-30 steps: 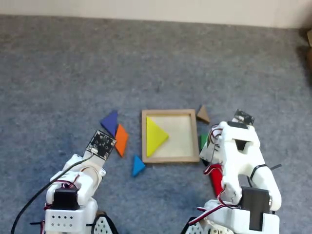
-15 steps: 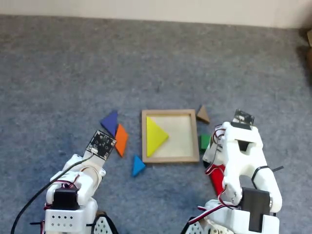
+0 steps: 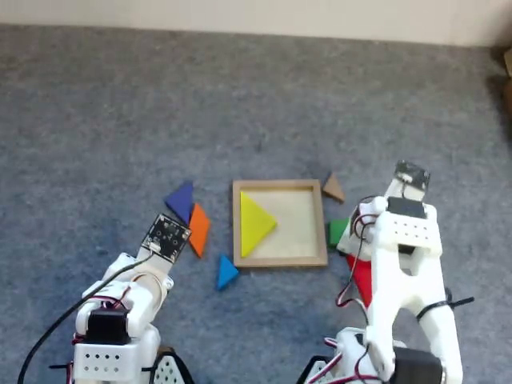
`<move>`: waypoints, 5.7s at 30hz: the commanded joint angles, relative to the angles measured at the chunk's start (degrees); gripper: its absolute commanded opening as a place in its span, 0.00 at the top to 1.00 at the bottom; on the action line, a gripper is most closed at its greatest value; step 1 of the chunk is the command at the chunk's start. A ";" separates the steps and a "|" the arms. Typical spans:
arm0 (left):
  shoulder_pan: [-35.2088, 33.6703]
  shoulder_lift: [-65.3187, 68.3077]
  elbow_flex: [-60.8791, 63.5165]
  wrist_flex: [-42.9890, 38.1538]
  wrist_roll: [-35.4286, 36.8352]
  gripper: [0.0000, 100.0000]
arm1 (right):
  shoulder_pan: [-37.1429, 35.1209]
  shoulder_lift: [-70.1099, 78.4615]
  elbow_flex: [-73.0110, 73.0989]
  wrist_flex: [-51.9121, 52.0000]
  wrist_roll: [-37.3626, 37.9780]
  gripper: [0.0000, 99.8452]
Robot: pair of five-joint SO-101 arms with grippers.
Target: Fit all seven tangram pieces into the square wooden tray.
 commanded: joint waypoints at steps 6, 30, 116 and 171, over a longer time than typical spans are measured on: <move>-0.40 -1.27 1.27 0.18 -0.44 0.99 | -9.54 -1.98 -11.21 0.40 13.10 0.88; -0.40 -1.27 1.27 0.18 -0.44 0.99 | -27.03 32.40 -41.10 0.31 59.34 0.88; -0.40 -1.27 1.27 0.18 -0.44 0.99 | -29.58 23.78 -30.64 -19.74 44.31 0.99; -0.40 -1.27 1.27 0.18 -0.44 0.99 | -22.11 18.86 -25.10 -9.80 27.43 0.99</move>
